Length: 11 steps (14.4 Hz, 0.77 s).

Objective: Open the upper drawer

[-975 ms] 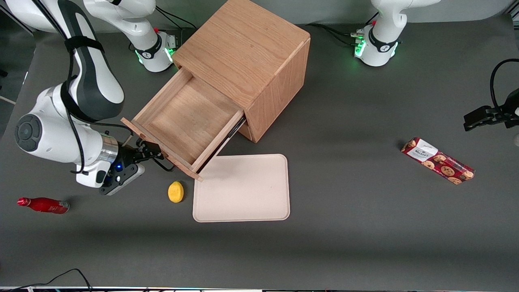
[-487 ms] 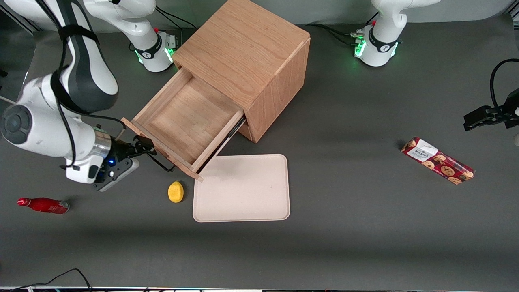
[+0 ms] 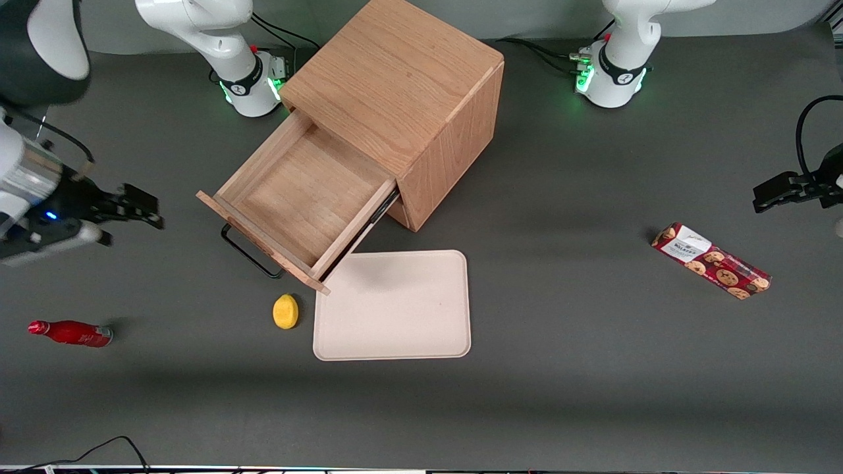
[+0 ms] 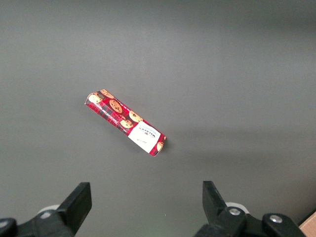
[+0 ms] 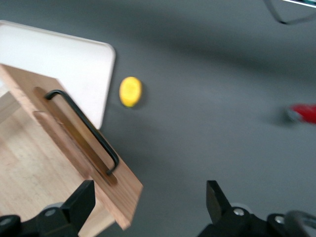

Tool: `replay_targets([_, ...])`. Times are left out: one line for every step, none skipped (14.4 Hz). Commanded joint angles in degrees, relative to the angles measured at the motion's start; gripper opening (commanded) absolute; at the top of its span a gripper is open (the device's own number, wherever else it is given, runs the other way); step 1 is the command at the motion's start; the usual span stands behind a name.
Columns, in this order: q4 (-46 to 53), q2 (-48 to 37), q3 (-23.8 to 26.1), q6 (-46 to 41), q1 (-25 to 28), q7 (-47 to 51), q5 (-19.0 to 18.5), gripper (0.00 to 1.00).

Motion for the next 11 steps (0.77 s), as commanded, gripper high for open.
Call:
replay_targets([-0.91,-4.4,-2.11,-3.42,3.63,11.81,-5.21,1.0])
replay_targets([-1.0,-5.46,-3.69,-4.65,5.12,13.41,-5.39,1.0])
replay_targets([-1.09,-6.34,-5.19,-5.97,5.92,14.04,-5.31,1.0])
replay_targets([-1.17,-7.13,-5.98,-6.85,6.45,15.52,-5.22,1.0])
replay_targets([-1.35,-8.18,-7.3,-7.73,6.97,16.32,-5.04,1.0])
replay_targets([-1.52,-8.89,-8.53,-8.87,7.94,16.33,-4.78,1.0])
replay_targets([-1.53,-9.07,-9.24,-9.84,8.03,16.41,-4.6,1.0])
replay_targets([-1.61,-9.33,-9.5,-10.89,8.03,16.5,-4.52,1.0])
replay_targets([-1.96,-9.42,-9.51,-11.25,8.03,16.59,-4.34,1.0])
replay_targets([-2.23,-9.51,-9.68,-11.34,7.95,16.5,-2.86,1.0])
replay_targets([-2.49,-9.77,-10.47,-11.43,7.6,16.33,-1.19,1.0])
